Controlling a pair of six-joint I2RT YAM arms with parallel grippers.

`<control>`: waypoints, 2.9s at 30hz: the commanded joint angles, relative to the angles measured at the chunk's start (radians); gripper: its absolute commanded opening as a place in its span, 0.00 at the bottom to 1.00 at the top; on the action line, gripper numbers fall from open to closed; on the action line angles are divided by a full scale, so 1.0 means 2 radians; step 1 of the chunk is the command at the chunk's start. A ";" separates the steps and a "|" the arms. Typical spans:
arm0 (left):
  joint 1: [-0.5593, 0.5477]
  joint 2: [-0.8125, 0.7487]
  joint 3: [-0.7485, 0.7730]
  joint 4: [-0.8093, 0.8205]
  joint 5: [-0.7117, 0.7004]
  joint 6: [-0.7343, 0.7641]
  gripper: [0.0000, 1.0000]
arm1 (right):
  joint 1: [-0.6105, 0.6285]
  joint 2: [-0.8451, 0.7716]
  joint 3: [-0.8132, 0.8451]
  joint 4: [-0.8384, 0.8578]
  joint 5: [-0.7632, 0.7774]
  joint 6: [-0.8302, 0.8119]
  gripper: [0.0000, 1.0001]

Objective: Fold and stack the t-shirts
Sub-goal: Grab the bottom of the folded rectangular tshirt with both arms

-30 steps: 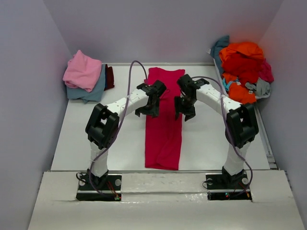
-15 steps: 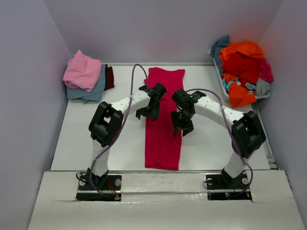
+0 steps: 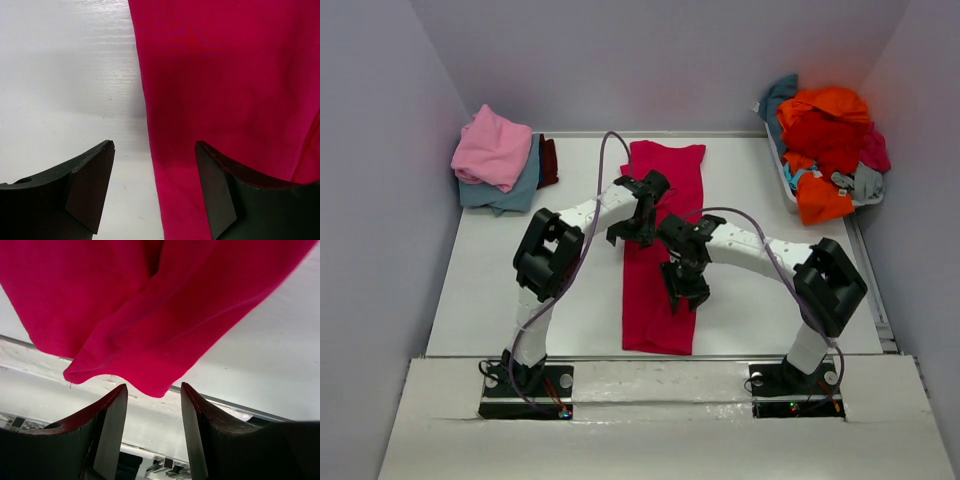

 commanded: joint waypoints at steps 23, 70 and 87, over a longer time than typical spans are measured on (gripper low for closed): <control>0.017 -0.076 -0.088 0.039 -0.004 0.002 0.77 | 0.163 -0.025 -0.078 0.039 0.052 0.148 0.51; 0.022 -0.093 -0.120 0.053 0.002 0.007 0.77 | 0.182 0.039 -0.054 -0.010 0.134 0.191 0.38; 0.027 -0.094 -0.122 0.052 0.000 0.008 0.77 | 0.187 0.036 -0.049 -0.009 0.138 0.198 0.10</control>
